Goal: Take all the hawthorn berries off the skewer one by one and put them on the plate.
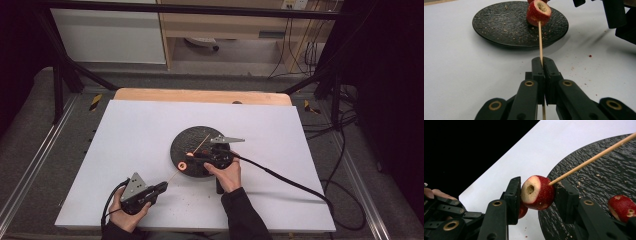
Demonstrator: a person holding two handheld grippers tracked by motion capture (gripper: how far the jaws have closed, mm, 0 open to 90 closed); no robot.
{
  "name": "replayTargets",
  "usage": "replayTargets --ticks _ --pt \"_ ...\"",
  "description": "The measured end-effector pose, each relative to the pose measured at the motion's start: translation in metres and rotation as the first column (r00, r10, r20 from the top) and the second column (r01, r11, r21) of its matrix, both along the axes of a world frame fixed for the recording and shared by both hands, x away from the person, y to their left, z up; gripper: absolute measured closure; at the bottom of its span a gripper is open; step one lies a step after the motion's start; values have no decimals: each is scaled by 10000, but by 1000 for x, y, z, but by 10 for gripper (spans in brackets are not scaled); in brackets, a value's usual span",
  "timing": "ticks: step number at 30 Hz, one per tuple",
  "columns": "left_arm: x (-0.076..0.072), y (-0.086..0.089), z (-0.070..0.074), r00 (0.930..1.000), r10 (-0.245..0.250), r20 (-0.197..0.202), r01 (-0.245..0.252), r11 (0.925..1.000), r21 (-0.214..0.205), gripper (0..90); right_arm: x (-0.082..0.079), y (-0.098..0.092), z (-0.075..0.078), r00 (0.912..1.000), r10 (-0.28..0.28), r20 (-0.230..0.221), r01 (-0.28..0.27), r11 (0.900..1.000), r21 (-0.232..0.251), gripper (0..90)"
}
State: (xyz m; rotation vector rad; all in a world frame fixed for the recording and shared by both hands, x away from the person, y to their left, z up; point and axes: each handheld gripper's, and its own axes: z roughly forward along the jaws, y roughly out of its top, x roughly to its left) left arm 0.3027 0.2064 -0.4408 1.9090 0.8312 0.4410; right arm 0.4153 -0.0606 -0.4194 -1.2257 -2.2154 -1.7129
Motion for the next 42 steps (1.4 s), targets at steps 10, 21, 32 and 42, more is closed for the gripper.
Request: replayTargets --ticks 10,21,32,42 --pt "-1 1 1 10000 24 58 -24 9999 -113 883 3 -5 8 9985 -376 398 382 9992 -147 603" --pt "-1 2 2 9999 47 156 -44 9998 -212 883 16 -17 22 9931 -775 883 802 9964 -284 603" --pt "-1 2 3 9998 69 205 -64 9997 -227 883 27 -28 34 9857 -1315 1053 1355 9902 -323 605" --pt "-2 2 3 9998 52 198 -47 9997 -222 883 39 -47 50 9630 -2133 1646 2231 9738 -434 606"
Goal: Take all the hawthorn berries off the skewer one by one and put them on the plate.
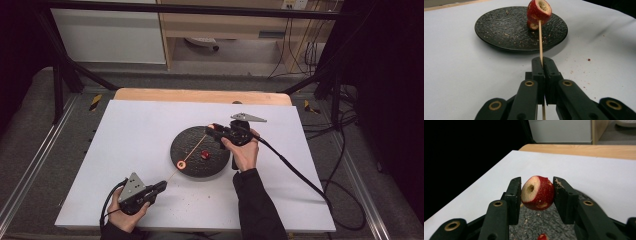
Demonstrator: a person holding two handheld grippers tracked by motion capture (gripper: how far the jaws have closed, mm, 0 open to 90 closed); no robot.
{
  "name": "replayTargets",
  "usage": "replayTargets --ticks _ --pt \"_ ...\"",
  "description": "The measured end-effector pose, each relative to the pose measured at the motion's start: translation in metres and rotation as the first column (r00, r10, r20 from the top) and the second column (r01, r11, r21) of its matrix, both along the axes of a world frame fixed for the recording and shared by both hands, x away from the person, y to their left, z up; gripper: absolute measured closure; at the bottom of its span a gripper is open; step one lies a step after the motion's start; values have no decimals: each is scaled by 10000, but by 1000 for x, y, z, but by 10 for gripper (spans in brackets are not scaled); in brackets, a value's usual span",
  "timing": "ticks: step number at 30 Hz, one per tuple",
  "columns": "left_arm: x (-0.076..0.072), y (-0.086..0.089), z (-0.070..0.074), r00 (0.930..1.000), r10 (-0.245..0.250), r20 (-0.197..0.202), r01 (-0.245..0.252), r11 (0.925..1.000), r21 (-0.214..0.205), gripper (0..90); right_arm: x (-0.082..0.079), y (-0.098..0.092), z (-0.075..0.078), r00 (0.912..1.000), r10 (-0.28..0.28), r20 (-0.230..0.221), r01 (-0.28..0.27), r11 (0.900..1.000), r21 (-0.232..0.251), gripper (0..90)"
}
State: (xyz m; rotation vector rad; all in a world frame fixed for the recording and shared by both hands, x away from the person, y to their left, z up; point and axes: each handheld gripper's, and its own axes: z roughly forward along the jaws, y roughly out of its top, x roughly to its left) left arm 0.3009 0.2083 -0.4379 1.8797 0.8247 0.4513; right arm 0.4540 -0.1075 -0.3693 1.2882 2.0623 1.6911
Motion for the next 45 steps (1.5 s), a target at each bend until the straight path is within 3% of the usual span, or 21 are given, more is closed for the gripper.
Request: replayTargets --ticks 7,12,22,33,40,45 --pt "1 1 0 10000 33 -29 -33 10000 35 883 6 -16 11 9972 -630 407 634 9979 -91 605" --pt "1 2 0 9999 121 -37 -121 9999 3 883 6 -24 8 9957 -789 487 802 9965 -247 606" --pt "2 3 0 9998 212 -42 -212 9998 38 883 2 -16 -28 9990 -418 -166 405 9963 -763 605" --pt "2 3 -1 9998 206 -77 -205 9998 71 883 1 4 -71 9955 -75 -946 -107 9818 -1897 604" --pt "2 3 -1 9997 202 -113 -201 9998 73 883 3 6 -81 9941 -134 -1074 -122 9719 -2350 572" --pt "2 3 -1 9997 210 -116 -209 9998 78 883 0 4 -75 9968 -1 -797 -176 9751 -2210 487"
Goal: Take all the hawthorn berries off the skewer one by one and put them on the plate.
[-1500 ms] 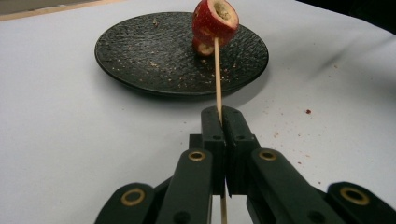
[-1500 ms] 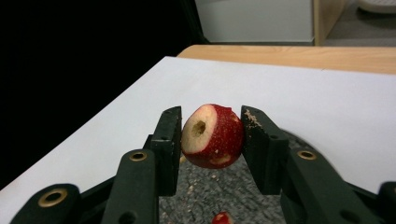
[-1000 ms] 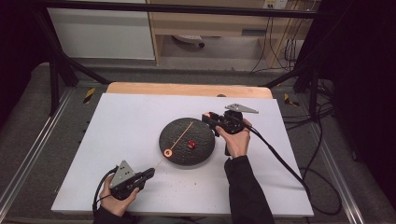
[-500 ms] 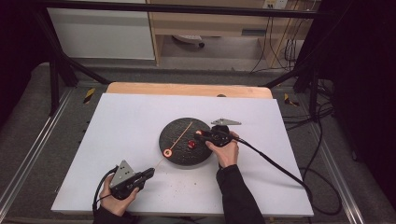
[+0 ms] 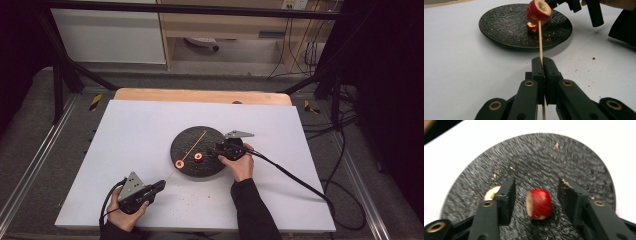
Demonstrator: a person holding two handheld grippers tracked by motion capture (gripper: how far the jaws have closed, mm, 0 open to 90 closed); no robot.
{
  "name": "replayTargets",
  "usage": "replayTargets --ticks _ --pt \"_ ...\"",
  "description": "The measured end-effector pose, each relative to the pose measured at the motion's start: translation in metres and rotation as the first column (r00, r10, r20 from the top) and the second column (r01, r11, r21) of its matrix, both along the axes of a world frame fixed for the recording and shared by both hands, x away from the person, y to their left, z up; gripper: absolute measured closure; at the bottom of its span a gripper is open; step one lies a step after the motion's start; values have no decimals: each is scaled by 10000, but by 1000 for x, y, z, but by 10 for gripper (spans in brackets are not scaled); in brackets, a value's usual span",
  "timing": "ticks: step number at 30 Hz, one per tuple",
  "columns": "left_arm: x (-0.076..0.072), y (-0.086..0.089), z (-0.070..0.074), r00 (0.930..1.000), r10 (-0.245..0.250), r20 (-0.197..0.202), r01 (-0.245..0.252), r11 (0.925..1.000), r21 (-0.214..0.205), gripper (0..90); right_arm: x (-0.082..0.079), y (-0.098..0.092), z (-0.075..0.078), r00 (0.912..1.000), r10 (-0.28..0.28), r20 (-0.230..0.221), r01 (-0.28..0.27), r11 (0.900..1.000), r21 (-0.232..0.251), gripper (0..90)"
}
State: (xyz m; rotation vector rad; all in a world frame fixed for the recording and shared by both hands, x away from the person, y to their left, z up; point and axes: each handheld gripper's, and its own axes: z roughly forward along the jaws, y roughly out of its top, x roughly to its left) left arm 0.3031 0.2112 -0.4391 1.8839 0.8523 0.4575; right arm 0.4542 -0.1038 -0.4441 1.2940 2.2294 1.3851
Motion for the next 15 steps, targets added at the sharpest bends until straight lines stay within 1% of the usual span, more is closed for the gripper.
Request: replayTargets --ticks 3,7,8,12,15 --pt "0 0 0 10000 12 1 -12 10000 4 883 -5 -2 9 9999 83 111 -86 9995 300 408" --pt "0 0 0 10000 20 4 -20 10000 10 883 -14 -3 18 9990 347 272 -363 9973 631 278" --pt "0 0 0 10000 20 7 -20 10000 8 883 -16 -3 20 9987 458 211 -472 9963 718 251" --pt "0 0 0 10000 30 1 -30 10000 15 883 -24 -2 23 9966 708 417 -736 9948 702 173" --pt "0 -1 0 10000 31 16 -31 10000 11 883 -30 -1 24 9947 964 351 -987 9925 722 139"
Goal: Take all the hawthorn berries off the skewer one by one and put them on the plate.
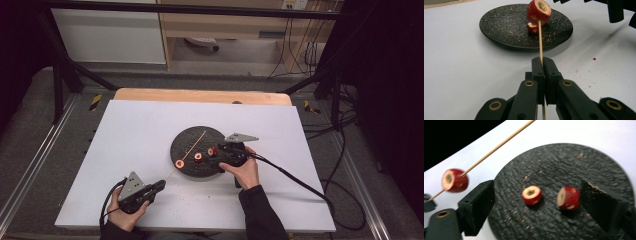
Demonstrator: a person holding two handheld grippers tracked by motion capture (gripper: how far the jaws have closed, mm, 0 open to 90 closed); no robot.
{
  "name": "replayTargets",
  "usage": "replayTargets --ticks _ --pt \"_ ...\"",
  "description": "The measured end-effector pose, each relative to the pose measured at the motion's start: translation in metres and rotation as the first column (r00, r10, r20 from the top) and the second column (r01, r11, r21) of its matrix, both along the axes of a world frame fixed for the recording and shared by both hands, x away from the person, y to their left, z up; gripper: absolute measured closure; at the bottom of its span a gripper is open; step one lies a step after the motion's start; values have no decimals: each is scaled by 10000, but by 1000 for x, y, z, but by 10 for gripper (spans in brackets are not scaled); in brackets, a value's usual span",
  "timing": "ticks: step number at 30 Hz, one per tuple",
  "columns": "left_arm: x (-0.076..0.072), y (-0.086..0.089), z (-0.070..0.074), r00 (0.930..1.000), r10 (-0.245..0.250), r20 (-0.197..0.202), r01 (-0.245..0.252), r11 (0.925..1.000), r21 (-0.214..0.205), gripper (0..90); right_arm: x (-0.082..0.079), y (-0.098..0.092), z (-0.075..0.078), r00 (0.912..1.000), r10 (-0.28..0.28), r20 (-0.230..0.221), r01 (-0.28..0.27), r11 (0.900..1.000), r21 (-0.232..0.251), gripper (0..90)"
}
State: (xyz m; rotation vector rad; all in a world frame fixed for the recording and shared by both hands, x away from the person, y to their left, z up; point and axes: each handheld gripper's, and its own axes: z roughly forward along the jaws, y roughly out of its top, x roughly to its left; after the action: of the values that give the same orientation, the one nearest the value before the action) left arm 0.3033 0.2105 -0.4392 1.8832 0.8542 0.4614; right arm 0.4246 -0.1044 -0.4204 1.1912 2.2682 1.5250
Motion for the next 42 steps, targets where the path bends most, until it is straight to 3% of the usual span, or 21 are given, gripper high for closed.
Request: replayTargets --ticks 7,12,25,32,42 --pt "0 -1 0 10000 4 -5 -4 10000 41 883 -12 11 4 9991 395 146 -395 9992 16 109" --pt "0 -1 0 10000 25 2 -25 10000 67 883 -18 27 4 9975 701 13 -701 9974 175 111" --pt "1 -1 -1 10000 53 1 -53 10000 83 883 -23 65 0 9905 1363 -197 -1348 9886 668 187" --pt "1 -1 -1 10000 42 0 -42 10000 68 883 -22 72 -5 9898 1394 -282 -1362 9862 943 315" --pt "1 -1 -1 10000 19 -30 -18 10000 78 883 -23 73 -4 9818 1686 -869 -1549 9771 1456 545"
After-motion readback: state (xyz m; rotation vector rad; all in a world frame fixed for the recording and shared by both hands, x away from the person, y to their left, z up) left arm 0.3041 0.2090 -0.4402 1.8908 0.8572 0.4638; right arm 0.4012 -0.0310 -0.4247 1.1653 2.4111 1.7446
